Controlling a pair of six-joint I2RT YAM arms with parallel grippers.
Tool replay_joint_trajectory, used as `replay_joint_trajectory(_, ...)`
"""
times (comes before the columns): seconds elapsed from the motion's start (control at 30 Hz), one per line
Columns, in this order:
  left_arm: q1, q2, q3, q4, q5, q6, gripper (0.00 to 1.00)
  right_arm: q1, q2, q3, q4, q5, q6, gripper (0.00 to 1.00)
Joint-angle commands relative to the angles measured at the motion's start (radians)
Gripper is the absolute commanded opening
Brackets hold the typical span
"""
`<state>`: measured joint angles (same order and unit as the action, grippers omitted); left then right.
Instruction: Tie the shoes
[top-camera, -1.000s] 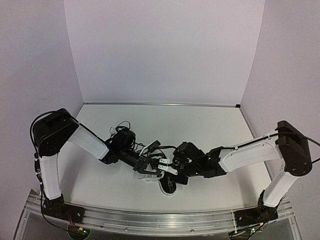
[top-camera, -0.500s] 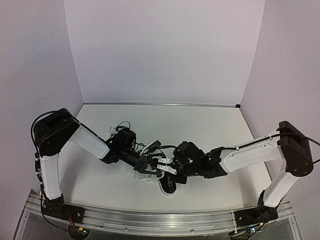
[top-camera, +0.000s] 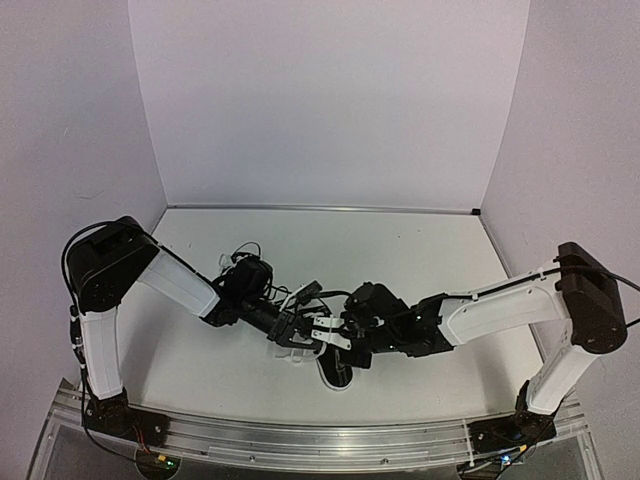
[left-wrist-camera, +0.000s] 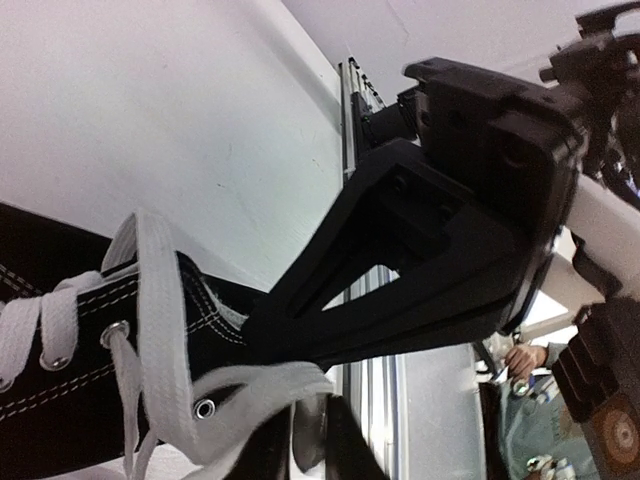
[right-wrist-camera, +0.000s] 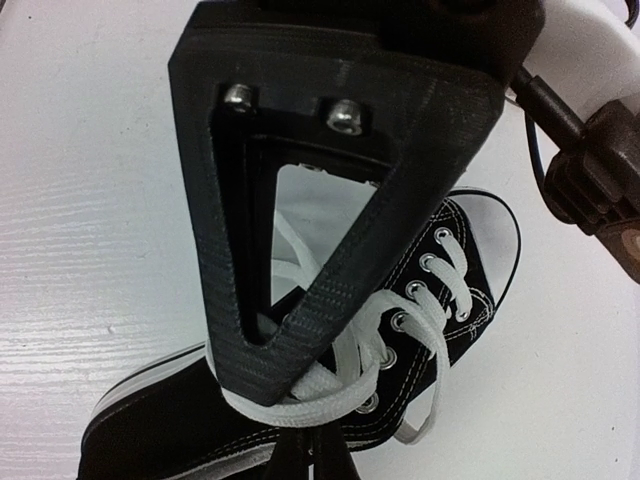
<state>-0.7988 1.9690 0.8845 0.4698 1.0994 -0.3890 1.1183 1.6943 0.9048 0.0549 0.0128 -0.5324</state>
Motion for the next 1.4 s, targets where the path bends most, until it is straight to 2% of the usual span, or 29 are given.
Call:
replay_joint_trajectory(0.0,0.029,-0.045,0.01,-0.006,-0.025,0.021,0.22,0.006,0.004,0.041,0.001,0.03,0.031,0.0)
replay_joint_trajectory(0.2,0.093,-0.212,-0.026,-0.182,-0.176,0.128,0.35,0.006,-0.013,0.03,-0.01,0.057,0.046,0.0)
replay_joint_trajectory(0.43,0.122,-0.382,-0.028,-0.519,-0.486,0.299,0.38,0.007,-0.014,0.031,-0.024,0.085,0.058,0.0)
replay_joint_trajectory(0.63,0.091,-0.519,-0.093,-0.689,-0.664,0.45,0.38,0.006,-0.02,0.027,-0.026,0.092,0.074,0.0)
replay_joint_trajectory(0.73,0.059,-0.577,-0.109,-0.691,-0.645,0.525,0.39,0.006,-0.016,0.026,-0.028,0.099,0.079,0.0)
replay_joint_trajectory(0.93,0.008,-0.641,-0.059,-0.82,-0.782,0.739,0.37,0.007,-0.014,0.025,-0.027,0.102,0.087,0.0)
replay_joint_trajectory(1.03,-0.006,-0.654,-0.08,-0.851,-0.832,0.86,0.36,0.006,-0.017,0.022,-0.024,0.107,0.088,0.0)
replay_joint_trajectory(1.23,-0.076,-0.6,-0.104,-0.75,-0.808,0.872,0.35,0.006,-0.013,0.026,-0.021,0.114,0.088,0.0)
replay_joint_trajectory(1.37,-0.105,-0.523,-0.104,-0.773,-0.832,0.89,0.33,0.007,-0.008,0.027,-0.022,0.121,0.088,0.0)
